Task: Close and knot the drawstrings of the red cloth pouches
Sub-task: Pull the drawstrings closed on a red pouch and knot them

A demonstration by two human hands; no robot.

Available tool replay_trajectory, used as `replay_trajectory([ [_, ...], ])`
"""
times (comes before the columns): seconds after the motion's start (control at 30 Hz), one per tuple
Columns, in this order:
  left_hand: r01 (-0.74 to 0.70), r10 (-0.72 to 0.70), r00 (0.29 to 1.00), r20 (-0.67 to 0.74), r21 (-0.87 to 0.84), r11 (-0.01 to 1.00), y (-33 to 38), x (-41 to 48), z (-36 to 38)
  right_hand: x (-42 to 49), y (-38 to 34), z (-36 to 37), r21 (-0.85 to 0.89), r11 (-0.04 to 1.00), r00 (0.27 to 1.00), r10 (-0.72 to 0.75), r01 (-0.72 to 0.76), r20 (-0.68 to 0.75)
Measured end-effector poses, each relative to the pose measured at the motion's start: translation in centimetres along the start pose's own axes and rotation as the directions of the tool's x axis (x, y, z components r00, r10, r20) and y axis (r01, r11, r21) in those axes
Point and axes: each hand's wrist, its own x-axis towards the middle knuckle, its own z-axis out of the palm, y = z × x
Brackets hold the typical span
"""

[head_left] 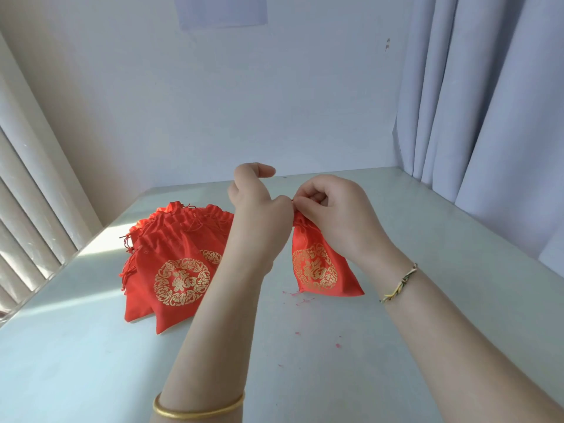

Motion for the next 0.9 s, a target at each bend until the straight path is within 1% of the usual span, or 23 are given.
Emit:
replay_trajectory([
  [0.1, 0.020, -0.020, 1.000, -0.007, -0.063, 0.998, -0.1, 0.1, 0.1, 0.0, 0.1, 0.0, 0.005, 1.000, 1.000, -0.005, 0.005, -0.008],
  [0.2, 0.100, -0.105, 0.994, -0.016, -0.190, 0.977, 0.0, 0.2, 0.2, 0.0, 0.2, -0.1, 0.002, 1.000, 1.000, -0.012, 0.012, -0.002],
  [0.33, 0.218, -0.220, 0.975, 0.042, -0.415, 0.883, 0.3, 0.1, 0.1, 0.2, 0.3, -0.2, 0.001, 1.000, 1.000, -0.007, 0.007, 0.001],
  [0.43, 0.254, -0.240, 0.967, 0.088, -0.435, 0.864, 0.3, 0.1, 0.0, 0.1, 0.4, -0.3, 0.000, 1.000, 1.000, -0.006, 0.006, 0.003],
  [0.5, 0.254, -0.239, 0.967, 0.089, -0.390, 0.885, 0.0, 0.1, 0.1, 0.0, 0.4, -0.3, -0.010, 1.000, 1.000, 0.002, -0.002, 0.000],
  [0.6, 0.171, -0.189, 0.981, -0.038, -0.276, 0.946, -0.8, 0.6, -0.3, 0.3, 0.6, -0.7, 0.021, 0.999, 0.999, 0.027, -0.026, -0.026],
  [0.67, 0.070, -0.087, 0.993, -0.083, -0.183, 0.981, -1.2, 0.9, -1.0, 0.4, 0.5, -1.1, 0.077, 0.994, 0.996, 0.085, -0.083, -0.013],
  [0.7, -0.011, 0.004, 0.996, -0.092, -0.077, 0.997, -1.1, 0.9, -1.4, 0.4, 0.4, -1.2, 0.111, 0.985, 0.992, 0.130, -0.129, 0.002],
  [0.73, -0.095, 0.097, 0.992, -0.078, 0.040, 0.995, -1.0, 0.8, -1.5, 0.4, 0.4, -1.2, 0.149, 0.973, 0.984, 0.179, -0.179, 0.014],
  [0.8, -0.217, 0.223, 0.975, -0.005, 0.204, 0.955, -0.7, 0.5, -1.4, 0.3, 0.5, -1.2, 0.226, 0.936, 0.962, 0.270, -0.271, 0.033],
  [0.87, -0.277, 0.272, 0.960, 0.063, 0.318, 0.907, -0.8, 0.2, -0.8, 0.3, 0.6, -1.2, 0.316, 0.880, 0.934, 0.349, -0.355, 0.077],
  [0.9, -0.291, 0.286, 0.956, 0.071, 0.376, 0.880, -0.9, 0.1, -0.4, 0.3, 0.6, -1.3, 0.361, 0.844, 0.917, 0.384, -0.396, 0.109],
])
